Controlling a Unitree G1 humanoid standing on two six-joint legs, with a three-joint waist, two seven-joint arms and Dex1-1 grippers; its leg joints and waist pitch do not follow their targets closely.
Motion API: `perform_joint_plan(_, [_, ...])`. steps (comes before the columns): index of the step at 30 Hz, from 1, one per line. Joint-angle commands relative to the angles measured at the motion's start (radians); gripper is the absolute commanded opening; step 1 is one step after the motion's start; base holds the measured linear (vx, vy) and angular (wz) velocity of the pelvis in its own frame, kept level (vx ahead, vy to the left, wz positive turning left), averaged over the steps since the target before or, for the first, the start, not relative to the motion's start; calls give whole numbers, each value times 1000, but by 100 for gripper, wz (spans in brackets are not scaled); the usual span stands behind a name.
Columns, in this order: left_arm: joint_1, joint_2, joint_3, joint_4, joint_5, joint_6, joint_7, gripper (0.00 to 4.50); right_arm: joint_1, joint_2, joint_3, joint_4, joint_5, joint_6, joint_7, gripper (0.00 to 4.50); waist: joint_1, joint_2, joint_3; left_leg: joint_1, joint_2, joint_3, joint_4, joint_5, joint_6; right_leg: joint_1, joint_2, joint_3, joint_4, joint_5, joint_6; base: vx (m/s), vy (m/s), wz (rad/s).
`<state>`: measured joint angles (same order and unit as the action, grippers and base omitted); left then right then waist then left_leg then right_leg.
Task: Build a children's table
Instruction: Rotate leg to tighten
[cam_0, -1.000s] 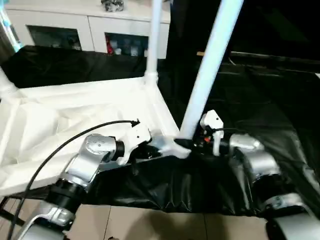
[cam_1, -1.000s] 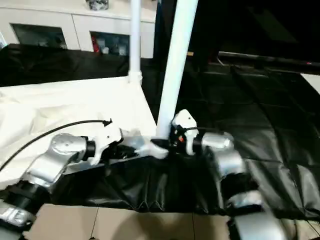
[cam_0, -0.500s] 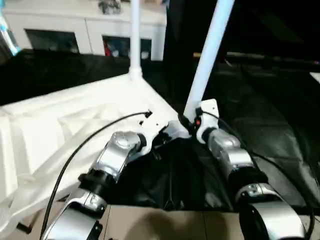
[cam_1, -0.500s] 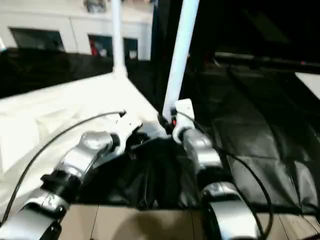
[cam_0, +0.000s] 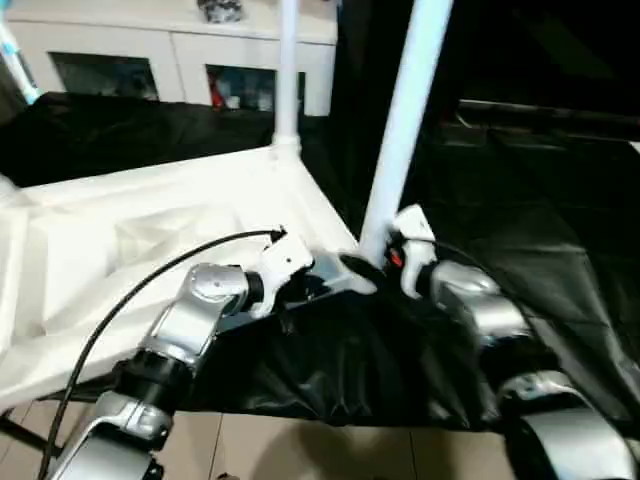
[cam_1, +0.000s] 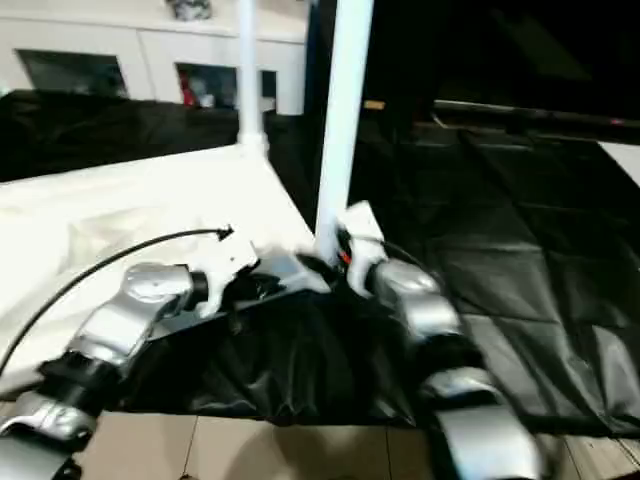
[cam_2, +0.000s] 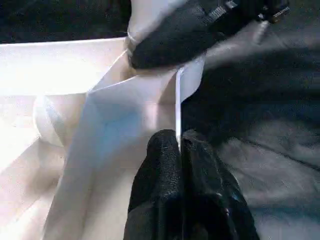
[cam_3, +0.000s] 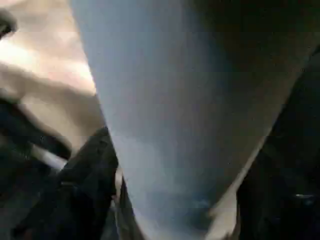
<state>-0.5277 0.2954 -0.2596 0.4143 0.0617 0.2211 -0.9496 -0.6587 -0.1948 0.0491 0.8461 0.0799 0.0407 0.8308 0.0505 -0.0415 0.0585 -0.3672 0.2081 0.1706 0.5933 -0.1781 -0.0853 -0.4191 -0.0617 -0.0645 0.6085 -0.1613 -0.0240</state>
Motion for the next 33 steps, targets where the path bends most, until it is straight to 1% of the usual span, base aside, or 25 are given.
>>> perform_joint_plan(1, [-3,-11,-20,-58,-52,-43,-56,0,4,-30,19,-41,-3,9,77,350,0,6,-72,8,23,2,-67,-206,46,60,-68,46,-69,-212,-218,0,0,0])
perform_joint_plan(2, [-1,0,-19,-62,-55,-44,-70,0,10,-53,34,-47,-9,6,120,350,0,5,-71,7,24,2,-67,-205,48,60,-68,45,-68,-210,-220,0,0,0])
perform_joint_plan(3, [0,9,-18,-63,-57,-45,-84,0,13,-72,47,-50,-16,-1,156,350,2,12,-70,8,23,3,-67,-208,50,59,-67,45,-71,-210,-223,0,0,0])
perform_joint_plan(5, [1,22,-18,-65,-61,-48,-101,0,14,-95,59,-52,-16,-7,196,316,6,12,-70,10,23,4,-66,-211,50,60,-67,45,-69,-208,-227,0,0,0])
perform_joint_plan(6, [2,27,-18,-68,-64,-49,-107,0,13,-101,61,-54,-11,-7,207,316,6,10,-70,8,22,4,-66,-214,50,61,-67,45,-70,-215,-226,0,0,0])
perform_joint_plan(8, [3,38,-19,-77,-70,-49,-131,0,10,-110,57,-62,3,-10,238,316,6,11,-69,8,23,2,-67,-220,46,62,-68,44,-71,-228,-224,0,0,0])
perform_joint_plan(9, [4,42,-19,-78,-69,-49,-137,0,9,-111,58,-62,2,-18,245,302,6,10,-70,8,23,2,-67,-217,44,62,-68,45,-71,-232,-223,0,0,0])
perform_joint_plan(10, [4,43,-19,-78,-69,-50,-138,0,9,-111,58,-62,2,-20,245,278,6,9,-70,9,23,2,-66,-215,43,61,-68,45,-71,-232,-224,0,0,0])
perform_joint_plan(12, [6,50,-20,-79,-68,-50,-144,0,11,-114,66,-56,-7,-31,258,276,6,4,-71,8,24,2,-66,-202,46,62,-68,45,-68,-220,-226,0,0,0])
perform_joint_plan(15, [11,56,-18,-88,-74,-41,-150,0,15,-114,77,-56,-7,-30,278,264,8,4,-71,7,23,3,-65,-194,50,62,-69,44,-68,-220,-227,0,0,0])
perform_joint_plan(16, [12,57,-17,-89,-76,-39,-151,0,16,-114,79,-56,-7,-31,281,262,8,5,-70,8,24,2,-65,-196,49,61,-69,44,-67,-224,-226,0,0,0])
perform_joint_plan(18, [23,65,-21,-99,-82,-31,-160,0,22,-111,93,-60,-7,-30,312,262,8,11,-70,7,25,2,-66,-203,48,62,-69,44,-68,-226,-226,0,0,0])
perform_joint_plan(21, [31,63,-24,-108,-82,-24,-164,0,32,-107,96,-65,-8,-22,326,262,8,11,-70,9,25,1,-68,-212,43,61,-67,44,-69,-228,-225,0,0,0])
perform_joint_plan(22, [32,63,-24,-110,-81,-23,-164,0,34,-107,97,-67,-7,-21,329,262,8,9,-69,10,25,1,-68,-217,42,61,-68,44,-69,-234,-225,0,0,0])
perform_joint_plan(23, [32,62,-24,-110,-81,-22,-164,0,35,-107,97,-67,-7,-21,328,262,8,9,-69,9,25,1,-68,-218,42,61,-68,44,-69,-236,-225,0,0,0])
perform_joint_plan(24, [32,57,-21,-112,-83,-16,-155,0,40,-102,96,-65,-7,-21,317,262,8,7,-69,9,25,1,-68,-218,41,61,-68,44,-70,-240,-224,0,0,0])
perform_joint_plan(27, [20,35,-10,-96,-69,-5,-96,0,58,-81,91,-69,-2,-10,281,262,9,7,-69,10,24,1,-67,-213,40,61,-69,45,-70,-246,-219,0,0,0])
perform_joint_plan(28, [20,35,-10,-96,-69,-5,-96,0,58,-81,91,-69,-2,-10,281,262,8,5,-69,10,24,1,-68,-208,40,60,-68,44,-70,-243,-217,0,0,0])
perform_joint_plan(29, [11,23,-7,-85,-64,0,-74,0,62,-67,84,-65,-6,-10,241,262,8,5,-69,10,24,1,-68,-208,40,60,-69,45,-70,-245,-217,0,0,0])
perform_joint_plan(30, [2,10,-5,-75,-60,8,-53,0,63,-51,74,-57,-13,-11,188,262,6,3,-68,9,23,2,-68,-212,36,58,-68,45,-71,-259,-212,0,0,0])
perform_joint_plan(31, [-12,-10,-4,-61,-49,18,-17,0,61,-25,57,-41,-17,-7,111,262,4,-5,-67,9,22,2,-68,-216,32,58,-68,45,-75,-287,-201,0,0,0])
perform_joint_plan(32, [-40,-50,-3,-32,-26,38,53,0,51,23,25,-4,-19,4,-23,262,5,-2,-67,11,21,1,-68,-217,29,57,-69,44,-75,-303,-197,0,0,0])
perform_joint_plan(33, [-52,-67,-2,-20,-16,47,83,0,45,43,12,14,-18,10,-76,262,2,0,-64,14,20,2,-69,-225,15,52,-68,45,-80,-336,-185,0,0,0])
